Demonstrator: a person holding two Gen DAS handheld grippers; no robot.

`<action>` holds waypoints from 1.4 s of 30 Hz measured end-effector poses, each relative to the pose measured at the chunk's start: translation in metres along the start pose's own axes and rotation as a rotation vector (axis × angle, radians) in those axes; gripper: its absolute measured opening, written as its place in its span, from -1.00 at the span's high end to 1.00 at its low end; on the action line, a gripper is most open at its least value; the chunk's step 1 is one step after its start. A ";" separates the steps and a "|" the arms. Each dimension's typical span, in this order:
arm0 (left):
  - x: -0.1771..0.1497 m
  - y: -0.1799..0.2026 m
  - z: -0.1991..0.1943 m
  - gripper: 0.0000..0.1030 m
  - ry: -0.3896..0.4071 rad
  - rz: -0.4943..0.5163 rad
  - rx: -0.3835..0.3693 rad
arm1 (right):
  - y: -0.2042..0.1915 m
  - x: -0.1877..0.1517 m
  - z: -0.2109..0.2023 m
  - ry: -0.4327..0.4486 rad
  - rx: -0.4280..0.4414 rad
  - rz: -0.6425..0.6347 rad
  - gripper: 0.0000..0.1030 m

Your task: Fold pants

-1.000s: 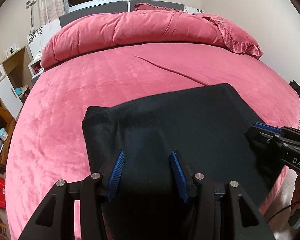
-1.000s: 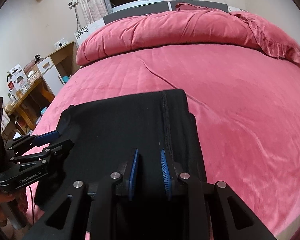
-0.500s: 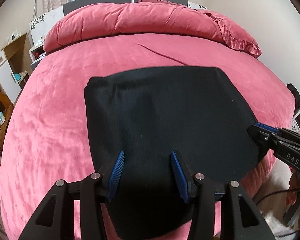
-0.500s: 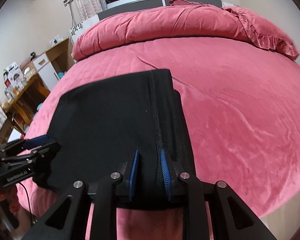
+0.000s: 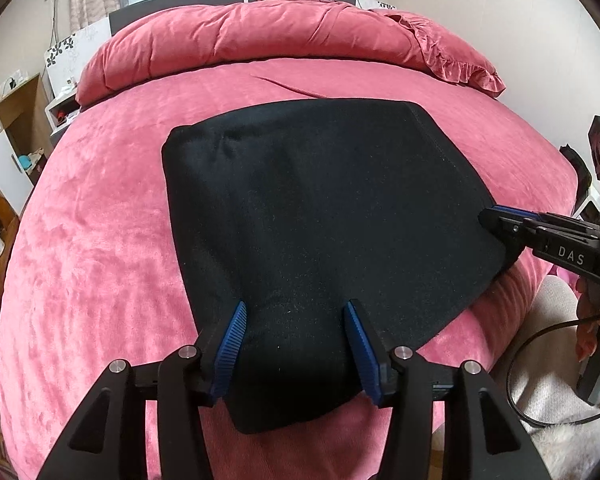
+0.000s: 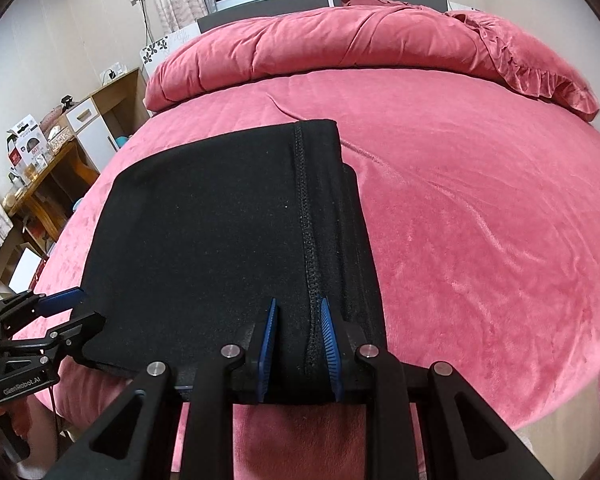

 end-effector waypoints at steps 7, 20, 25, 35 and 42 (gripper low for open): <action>0.000 -0.006 -0.004 -0.09 -0.005 -0.032 -0.010 | -0.001 0.000 0.000 0.003 0.002 -0.003 0.55; -0.009 -0.071 -0.026 -0.24 0.014 -0.275 -0.048 | 0.004 0.001 -0.022 -0.008 -0.074 0.013 -0.05; -0.019 -0.090 -0.007 -0.33 -0.048 -0.474 -0.171 | 0.022 -0.001 -0.016 -0.055 0.012 0.130 -0.29; -0.013 -0.074 0.015 -0.40 -0.102 -0.510 -0.391 | 0.053 -0.001 0.028 -0.174 0.237 0.408 -0.40; -0.010 -0.067 0.041 -0.52 -0.186 -0.574 -0.523 | 0.052 0.002 0.055 -0.222 0.355 0.492 -0.41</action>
Point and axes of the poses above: each gripper's, at about its wrist camera, not at the fingertips, and z roughly the way its jaws point, y to its right, x to its top, the point moved 8 cm from there along z, roughly the way its jaws point, and after that the axes turned 5 degrees about y, right-handed, at the moved point
